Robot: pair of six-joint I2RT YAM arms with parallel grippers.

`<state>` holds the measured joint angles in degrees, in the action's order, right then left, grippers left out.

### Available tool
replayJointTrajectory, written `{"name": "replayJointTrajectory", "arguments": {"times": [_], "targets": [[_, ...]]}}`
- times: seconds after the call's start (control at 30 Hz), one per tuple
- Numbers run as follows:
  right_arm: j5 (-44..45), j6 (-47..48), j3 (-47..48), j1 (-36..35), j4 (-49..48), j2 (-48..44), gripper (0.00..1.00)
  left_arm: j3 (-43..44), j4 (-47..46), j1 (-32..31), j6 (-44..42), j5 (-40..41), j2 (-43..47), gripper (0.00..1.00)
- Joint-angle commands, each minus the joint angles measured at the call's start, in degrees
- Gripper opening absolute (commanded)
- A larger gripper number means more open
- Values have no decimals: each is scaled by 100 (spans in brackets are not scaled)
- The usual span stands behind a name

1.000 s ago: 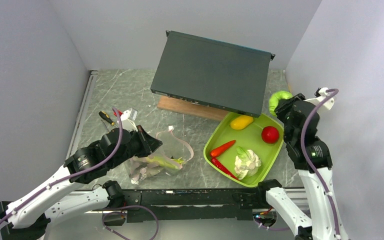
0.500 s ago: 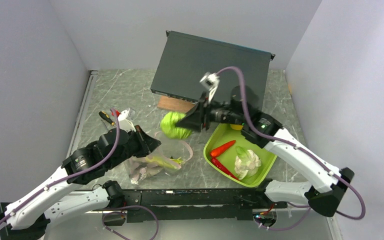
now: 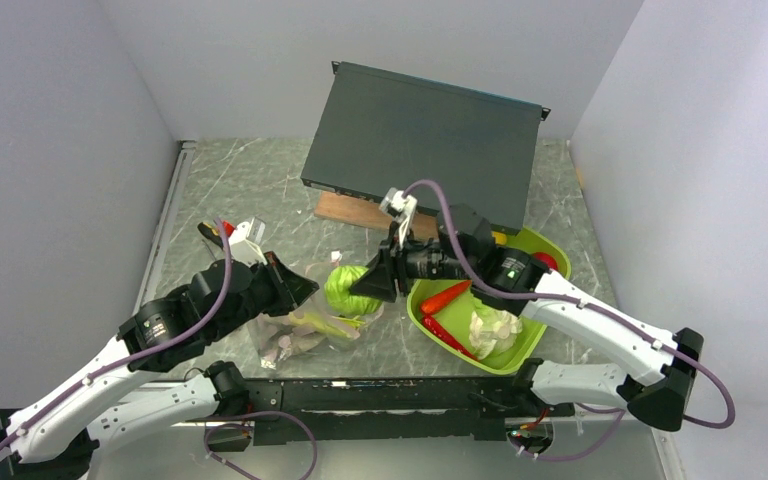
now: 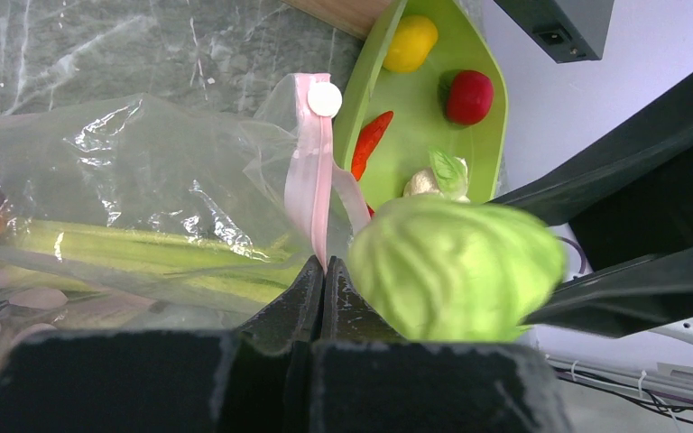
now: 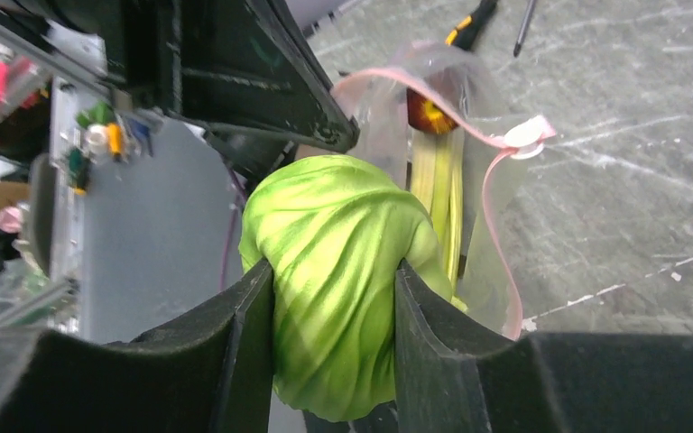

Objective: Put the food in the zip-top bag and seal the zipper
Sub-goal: Place the fake vegetable in the zipper food storage bag.

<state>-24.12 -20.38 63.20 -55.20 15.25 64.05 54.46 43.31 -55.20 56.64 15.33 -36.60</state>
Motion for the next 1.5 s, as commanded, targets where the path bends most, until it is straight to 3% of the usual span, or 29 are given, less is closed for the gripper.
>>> {"name": "replayJointTrajectory", "arguments": {"times": [0.0, 0.27, 0.53, 0.8, 1.0, 1.17, 1.27, 1.33, 1.47], "targets": [[924, 559, -102, -487, -301, 235, 0, 185, -79, 12, 32, 66, 28, 0], [2676, 157, -726, -1093, -1932, 736, 0, 151, -165, 18, 103, -179, 75, 0], [2946, -244, -1051, -1108, -3010, 911, 0, 151, -567, 17, 153, -736, 48, 0], [2968, -319, -1292, -1100, -3112, 669, 0, 264, -1274, 17, 113, -1462, -85, 0], [3115, -300, -1598, -1107, -3119, 451, 1, 186, -1062, 18, 92, -1241, -180, 0], [2829, -487, -1684, -1107, -3326, 723, 13, -39, -938, 18, 215, -944, -22, 0], [2693, -706, -1786, -1110, -3783, 938, 32, -84, -925, 16, 280, -863, 80, 0], [2601, -797, -1902, -1115, -4164, 1160, 52, -74, -934, 17, 297, -834, 107, 0], [2547, -954, -1737, -1126, -4005, 1400, 78, 23, -864, 18, 284, -813, 93, 0]]}}
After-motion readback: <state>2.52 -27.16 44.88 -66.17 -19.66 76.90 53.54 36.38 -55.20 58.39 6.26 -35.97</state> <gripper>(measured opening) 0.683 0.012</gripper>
